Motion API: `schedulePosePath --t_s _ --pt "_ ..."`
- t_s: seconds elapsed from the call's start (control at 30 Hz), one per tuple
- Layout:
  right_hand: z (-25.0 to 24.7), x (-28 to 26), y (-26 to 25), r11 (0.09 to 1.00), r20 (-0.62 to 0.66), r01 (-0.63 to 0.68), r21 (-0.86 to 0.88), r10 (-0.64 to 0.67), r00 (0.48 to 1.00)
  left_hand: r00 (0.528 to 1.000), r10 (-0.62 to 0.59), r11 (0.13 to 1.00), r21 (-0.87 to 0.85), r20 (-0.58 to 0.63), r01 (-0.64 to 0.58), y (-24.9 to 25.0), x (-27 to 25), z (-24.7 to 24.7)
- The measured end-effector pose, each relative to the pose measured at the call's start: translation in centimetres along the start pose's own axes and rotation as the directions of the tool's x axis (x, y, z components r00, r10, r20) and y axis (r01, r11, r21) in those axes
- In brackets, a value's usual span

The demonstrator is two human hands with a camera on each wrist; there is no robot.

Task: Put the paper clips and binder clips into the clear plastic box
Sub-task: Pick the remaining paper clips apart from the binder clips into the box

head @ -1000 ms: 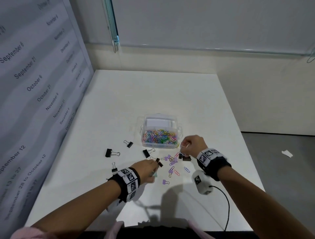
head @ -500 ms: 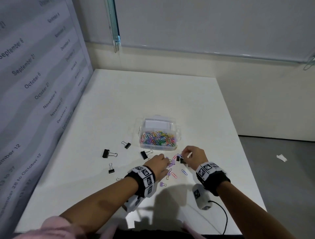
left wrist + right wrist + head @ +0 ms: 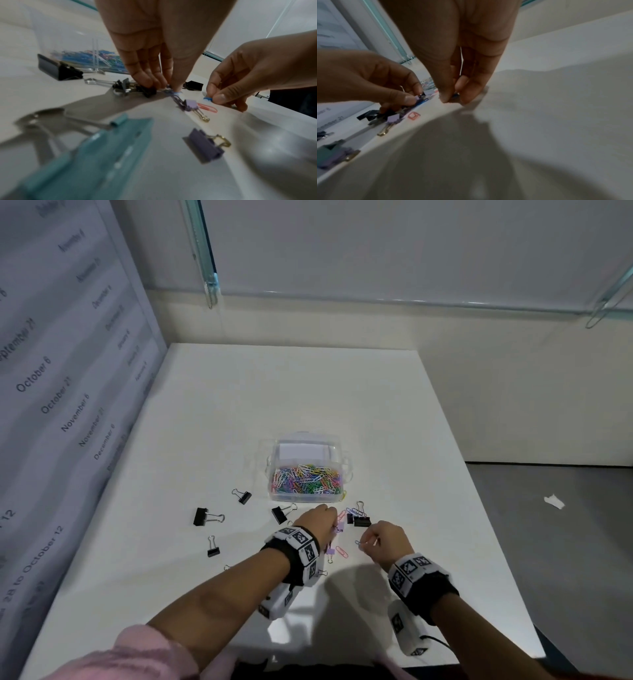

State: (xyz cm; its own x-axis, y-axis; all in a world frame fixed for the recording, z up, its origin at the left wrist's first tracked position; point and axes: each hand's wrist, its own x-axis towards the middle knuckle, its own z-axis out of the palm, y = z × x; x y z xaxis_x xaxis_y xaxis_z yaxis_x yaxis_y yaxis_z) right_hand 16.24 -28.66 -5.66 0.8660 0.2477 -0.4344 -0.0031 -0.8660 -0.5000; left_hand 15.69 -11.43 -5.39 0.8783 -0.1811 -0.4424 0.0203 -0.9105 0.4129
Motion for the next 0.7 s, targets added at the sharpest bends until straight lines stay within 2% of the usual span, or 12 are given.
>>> schedulePosePath --t_s 0.13,0.27,0.33,0.43,0.6,0.7 --pt "-0.5 0.1 0.2 0.999 -0.046 0.044 -0.002 -0.044 0.998 0.997 0.027 0.999 -0.027 -0.070 -0.029 -0.6 -0.4 -0.7" --pt "-1.2 0.2 0.9 0.996 -0.135 0.010 0.092 0.002 0.991 0.988 0.003 0.997 -0.069 -0.154 -0.013 -1.9 -0.8 -1.5" --pt "-1.5 0.4 1.0 0.994 -0.146 0.002 0.105 0.014 0.989 0.988 -0.033 0.997 -0.073 -0.151 0.022 -3.0 -0.8 -1.8" --pt "-1.8 0.7 0.6 0.994 -0.156 0.026 0.105 -0.009 0.988 0.993 -0.048 0.999 0.008 -0.111 0.049 -4.0 -0.9 -1.8" --pt "-1.9 1.7 -1.2 0.990 -0.170 0.091 0.105 -0.072 0.983 0.966 0.091 0.985 0.167 -0.244 -0.051 -2.1 -1.9 -0.9" --pt "-1.9 2.2 -2.5 0.990 -0.154 0.121 0.068 -0.110 0.982 0.966 0.149 0.970 0.220 -0.210 -0.101 -0.5 -1.7 -0.3"
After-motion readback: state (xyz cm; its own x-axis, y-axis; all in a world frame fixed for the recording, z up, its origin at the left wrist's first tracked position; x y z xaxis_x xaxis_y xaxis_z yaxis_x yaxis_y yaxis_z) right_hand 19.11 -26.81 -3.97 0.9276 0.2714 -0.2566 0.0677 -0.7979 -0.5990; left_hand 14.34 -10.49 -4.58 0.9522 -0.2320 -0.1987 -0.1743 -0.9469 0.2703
